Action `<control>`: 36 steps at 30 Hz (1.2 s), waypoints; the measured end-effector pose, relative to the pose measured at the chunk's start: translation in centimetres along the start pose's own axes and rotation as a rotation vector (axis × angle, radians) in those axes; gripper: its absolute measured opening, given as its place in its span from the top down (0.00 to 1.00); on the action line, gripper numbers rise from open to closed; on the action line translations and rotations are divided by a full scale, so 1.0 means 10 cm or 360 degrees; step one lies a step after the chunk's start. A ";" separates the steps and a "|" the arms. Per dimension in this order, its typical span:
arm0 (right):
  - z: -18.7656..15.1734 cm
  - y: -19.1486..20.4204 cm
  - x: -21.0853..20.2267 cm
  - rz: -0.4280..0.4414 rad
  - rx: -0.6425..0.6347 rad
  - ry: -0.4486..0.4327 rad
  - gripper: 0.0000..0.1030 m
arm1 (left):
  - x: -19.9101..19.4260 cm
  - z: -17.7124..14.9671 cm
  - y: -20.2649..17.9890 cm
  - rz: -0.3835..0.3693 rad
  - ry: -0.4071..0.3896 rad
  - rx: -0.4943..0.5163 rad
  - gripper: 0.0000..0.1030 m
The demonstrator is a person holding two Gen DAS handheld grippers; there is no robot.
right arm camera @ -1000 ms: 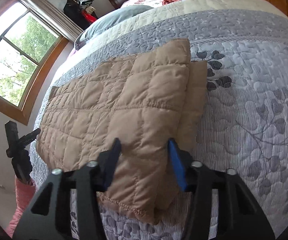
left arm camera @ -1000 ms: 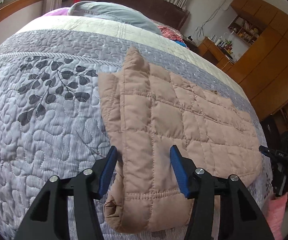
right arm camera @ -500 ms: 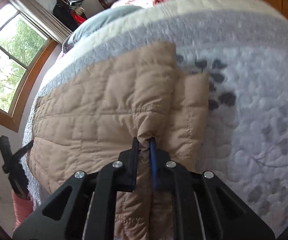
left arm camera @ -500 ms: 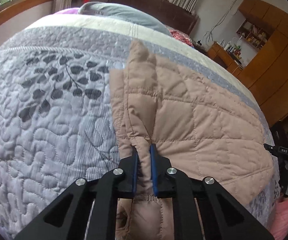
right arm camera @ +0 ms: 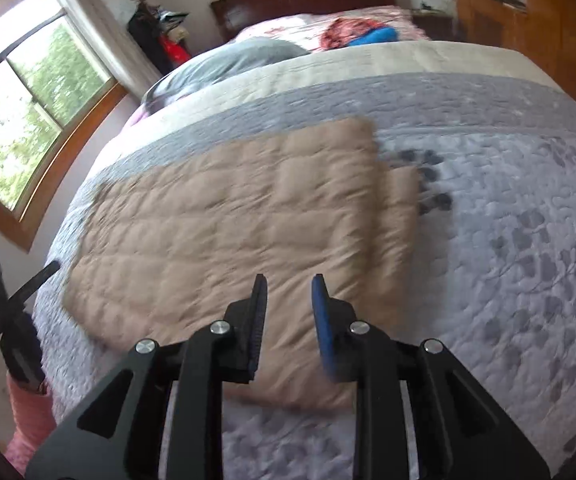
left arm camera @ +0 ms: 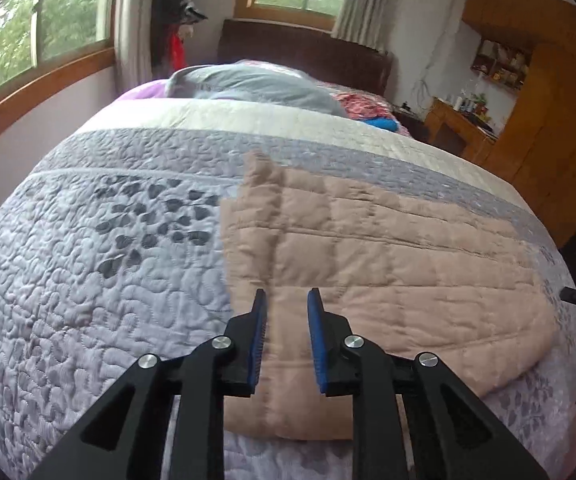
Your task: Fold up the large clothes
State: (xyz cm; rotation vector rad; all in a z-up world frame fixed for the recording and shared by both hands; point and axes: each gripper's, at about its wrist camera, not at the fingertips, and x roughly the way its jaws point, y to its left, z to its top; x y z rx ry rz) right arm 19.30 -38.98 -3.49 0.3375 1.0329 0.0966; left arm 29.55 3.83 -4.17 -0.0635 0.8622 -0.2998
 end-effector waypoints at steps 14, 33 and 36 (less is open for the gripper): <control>-0.48 0.64 0.75 -0.0070 -0.0083 0.0264 0.82 | 0.61 -0.57 -0.76 -0.0131 0.0290 0.0229 0.81; 0.28 0.86 0.79 -0.0079 -0.0069 0.0191 0.77 | 0.87 0.20 -0.99 -0.0194 0.0355 0.0117 0.85; 0.31 0.72 1.11 -0.0089 -0.0004 0.0296 0.79 | 1.13 0.16 -0.99 -0.0206 0.0445 0.0110 0.84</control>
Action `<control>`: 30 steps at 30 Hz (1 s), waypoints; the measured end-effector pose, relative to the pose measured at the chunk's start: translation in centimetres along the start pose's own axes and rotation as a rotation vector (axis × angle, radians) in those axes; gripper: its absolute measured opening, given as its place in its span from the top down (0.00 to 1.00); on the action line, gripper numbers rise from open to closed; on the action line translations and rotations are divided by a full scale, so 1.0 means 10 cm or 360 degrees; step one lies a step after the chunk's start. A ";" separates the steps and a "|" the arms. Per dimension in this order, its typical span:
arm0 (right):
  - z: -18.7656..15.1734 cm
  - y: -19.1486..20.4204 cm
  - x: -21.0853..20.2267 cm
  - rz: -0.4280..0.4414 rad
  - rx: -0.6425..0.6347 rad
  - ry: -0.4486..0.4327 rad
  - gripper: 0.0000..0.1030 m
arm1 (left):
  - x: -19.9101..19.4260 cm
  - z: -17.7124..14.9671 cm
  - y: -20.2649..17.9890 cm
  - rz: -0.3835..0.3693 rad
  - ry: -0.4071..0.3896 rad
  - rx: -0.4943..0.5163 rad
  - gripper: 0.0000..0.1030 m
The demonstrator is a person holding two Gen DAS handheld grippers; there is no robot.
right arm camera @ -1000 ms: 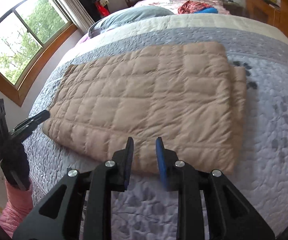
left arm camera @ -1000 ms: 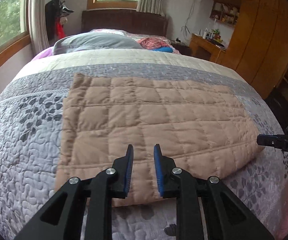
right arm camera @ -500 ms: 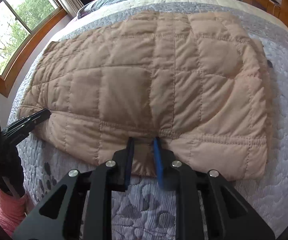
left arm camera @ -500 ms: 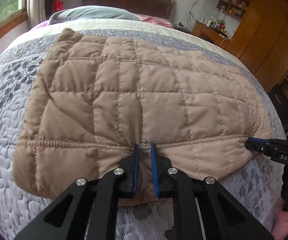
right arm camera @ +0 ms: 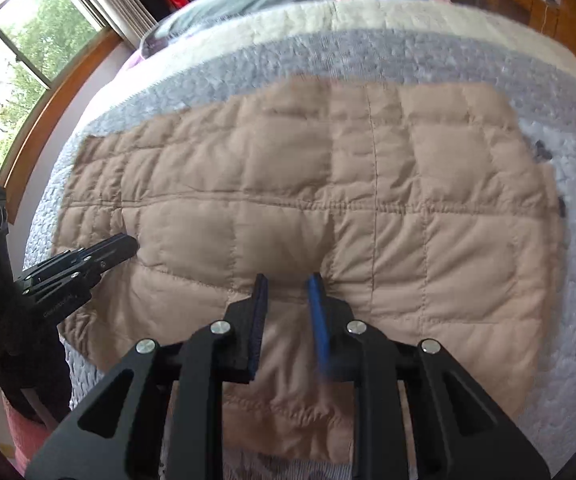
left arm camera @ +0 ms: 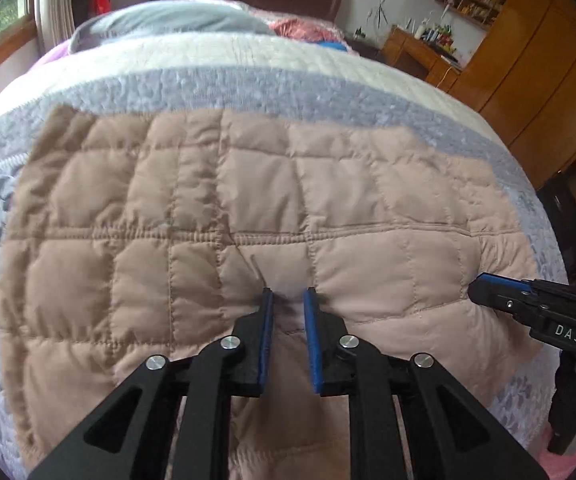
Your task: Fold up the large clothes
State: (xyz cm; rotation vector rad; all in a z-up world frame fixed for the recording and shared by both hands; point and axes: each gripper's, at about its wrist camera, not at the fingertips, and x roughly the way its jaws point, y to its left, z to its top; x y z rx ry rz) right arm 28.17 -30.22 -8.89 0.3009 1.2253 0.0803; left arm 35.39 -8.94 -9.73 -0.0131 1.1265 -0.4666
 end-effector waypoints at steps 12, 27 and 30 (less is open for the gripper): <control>-0.13 -0.41 -0.57 0.0038 0.0001 -0.0187 0.44 | -0.67 -0.12 0.42 0.0000 -0.0168 -0.0035 0.56; -0.15 -1.70 -0.39 0.0299 0.0424 -0.0043 0.20 | -0.43 -0.28 1.75 -0.0457 -0.0009 -0.0420 0.30; -0.11 -1.68 -0.29 0.0271 0.0415 -0.0018 0.18 | -0.21 -0.23 1.69 -0.0495 0.0045 -0.0422 0.24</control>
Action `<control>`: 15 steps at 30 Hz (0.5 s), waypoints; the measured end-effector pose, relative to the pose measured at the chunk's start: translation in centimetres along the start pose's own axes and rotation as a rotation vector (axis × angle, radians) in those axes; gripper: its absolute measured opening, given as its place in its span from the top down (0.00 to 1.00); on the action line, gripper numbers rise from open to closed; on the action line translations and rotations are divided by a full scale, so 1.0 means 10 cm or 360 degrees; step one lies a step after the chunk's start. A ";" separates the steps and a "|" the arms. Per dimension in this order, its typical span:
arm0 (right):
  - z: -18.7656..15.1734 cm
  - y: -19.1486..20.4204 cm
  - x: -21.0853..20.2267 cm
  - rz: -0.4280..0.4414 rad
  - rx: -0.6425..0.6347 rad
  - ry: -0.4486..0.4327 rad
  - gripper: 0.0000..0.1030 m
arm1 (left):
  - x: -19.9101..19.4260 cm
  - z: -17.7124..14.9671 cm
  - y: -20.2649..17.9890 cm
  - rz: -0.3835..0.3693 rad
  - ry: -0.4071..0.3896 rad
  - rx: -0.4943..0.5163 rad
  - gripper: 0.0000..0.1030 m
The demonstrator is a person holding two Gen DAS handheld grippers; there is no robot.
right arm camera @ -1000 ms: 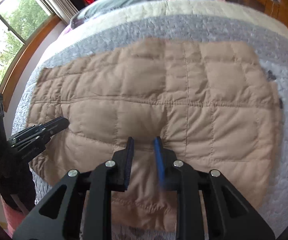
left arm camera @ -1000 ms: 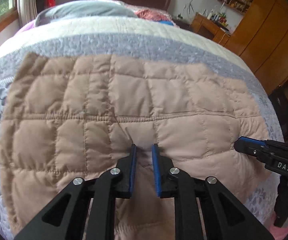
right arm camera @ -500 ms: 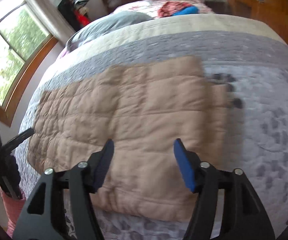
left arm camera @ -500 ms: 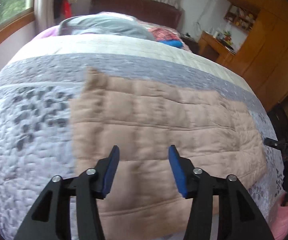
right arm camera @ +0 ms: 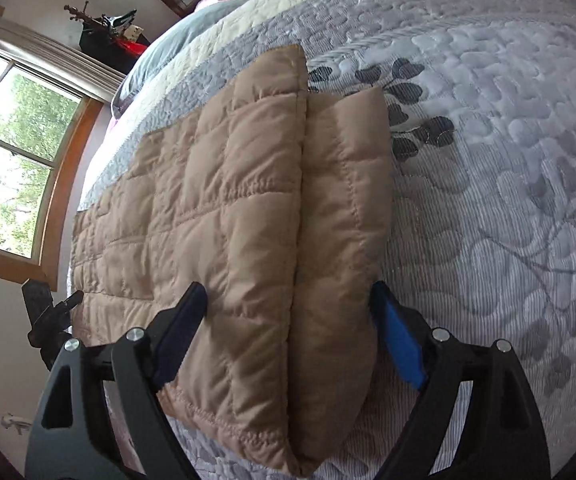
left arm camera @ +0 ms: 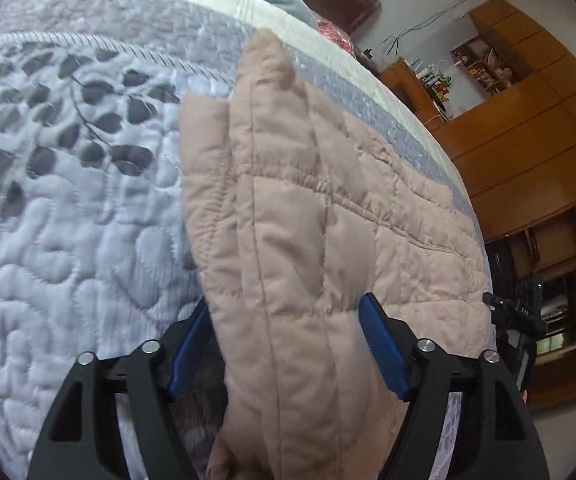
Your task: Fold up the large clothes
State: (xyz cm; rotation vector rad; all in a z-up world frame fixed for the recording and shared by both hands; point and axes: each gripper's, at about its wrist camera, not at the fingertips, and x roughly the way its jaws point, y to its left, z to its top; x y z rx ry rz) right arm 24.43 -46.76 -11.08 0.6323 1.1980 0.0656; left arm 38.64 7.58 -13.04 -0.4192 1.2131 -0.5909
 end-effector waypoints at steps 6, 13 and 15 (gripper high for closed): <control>0.00 0.14 0.08 0.0027 -0.0071 -0.0012 0.51 | 0.19 0.09 -0.19 -0.0054 0.0037 -0.0012 0.39; -0.06 0.41 -0.14 0.0076 -0.0171 -0.0102 0.84 | 0.04 0.05 -0.30 -0.0157 -0.0052 -0.0132 0.84; -0.10 0.49 -0.26 0.0112 -0.0198 -0.0129 0.84 | -0.10 0.02 -0.40 -0.0141 -0.0099 -0.0100 0.86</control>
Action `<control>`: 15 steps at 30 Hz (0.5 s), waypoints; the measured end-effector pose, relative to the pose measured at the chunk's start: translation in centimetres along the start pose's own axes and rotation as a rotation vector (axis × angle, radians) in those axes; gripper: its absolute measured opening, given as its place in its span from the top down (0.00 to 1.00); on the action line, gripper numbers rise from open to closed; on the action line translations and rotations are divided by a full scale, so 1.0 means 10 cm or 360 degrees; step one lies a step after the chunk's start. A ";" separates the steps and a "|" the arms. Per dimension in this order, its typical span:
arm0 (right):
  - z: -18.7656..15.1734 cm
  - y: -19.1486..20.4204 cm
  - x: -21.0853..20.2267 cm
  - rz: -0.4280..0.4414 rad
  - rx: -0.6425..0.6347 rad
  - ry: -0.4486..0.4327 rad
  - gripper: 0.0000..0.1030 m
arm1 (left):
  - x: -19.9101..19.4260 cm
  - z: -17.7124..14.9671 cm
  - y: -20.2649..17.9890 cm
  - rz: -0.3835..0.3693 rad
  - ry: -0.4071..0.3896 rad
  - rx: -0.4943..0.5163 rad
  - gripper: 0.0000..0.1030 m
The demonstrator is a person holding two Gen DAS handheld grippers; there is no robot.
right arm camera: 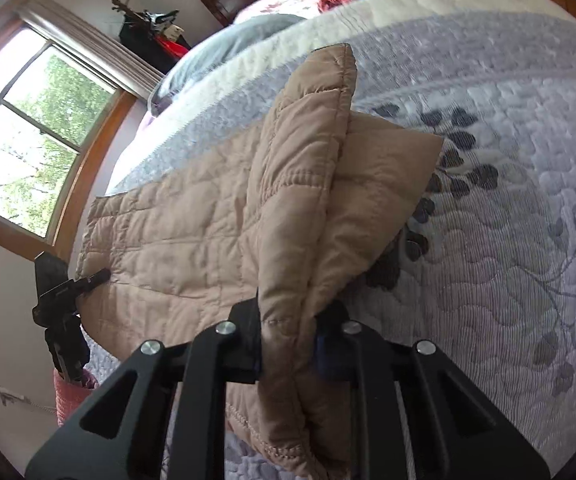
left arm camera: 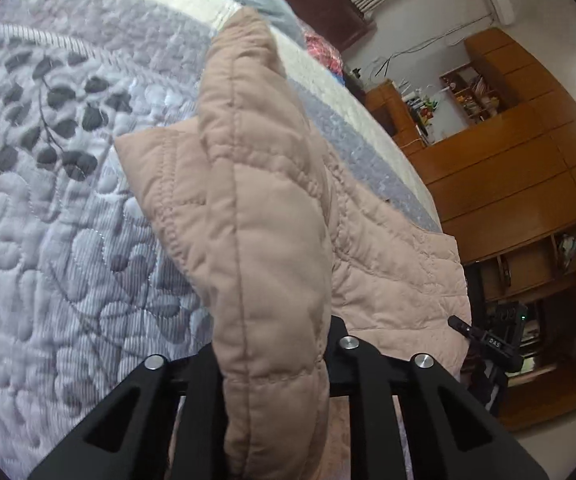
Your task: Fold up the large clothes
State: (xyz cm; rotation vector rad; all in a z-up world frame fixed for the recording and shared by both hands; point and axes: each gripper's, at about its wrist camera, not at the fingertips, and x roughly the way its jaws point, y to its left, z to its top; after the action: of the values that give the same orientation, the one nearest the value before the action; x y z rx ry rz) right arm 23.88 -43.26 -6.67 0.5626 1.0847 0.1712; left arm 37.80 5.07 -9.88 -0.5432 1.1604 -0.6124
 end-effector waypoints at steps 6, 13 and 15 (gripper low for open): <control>-0.19 0.38 -0.39 0.0104 -0.0128 -0.0035 0.85 | -0.66 -0.17 -0.40 0.0011 -0.0140 0.0132 0.87; -0.65 0.61 -0.55 0.0238 -0.0199 0.0026 0.85 | -1.16 -0.62 -0.41 0.0111 -0.0130 0.0236 0.86; -0.76 0.58 -0.46 0.0227 -0.0193 0.0080 0.85 | -1.07 -0.73 -0.26 0.0176 -0.0090 0.0225 0.84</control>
State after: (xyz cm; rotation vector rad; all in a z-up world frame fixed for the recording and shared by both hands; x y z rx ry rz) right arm 15.91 -37.53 -2.65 0.5289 1.0755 0.3746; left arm 27.56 10.03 -3.20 -0.3711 1.0774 -0.5751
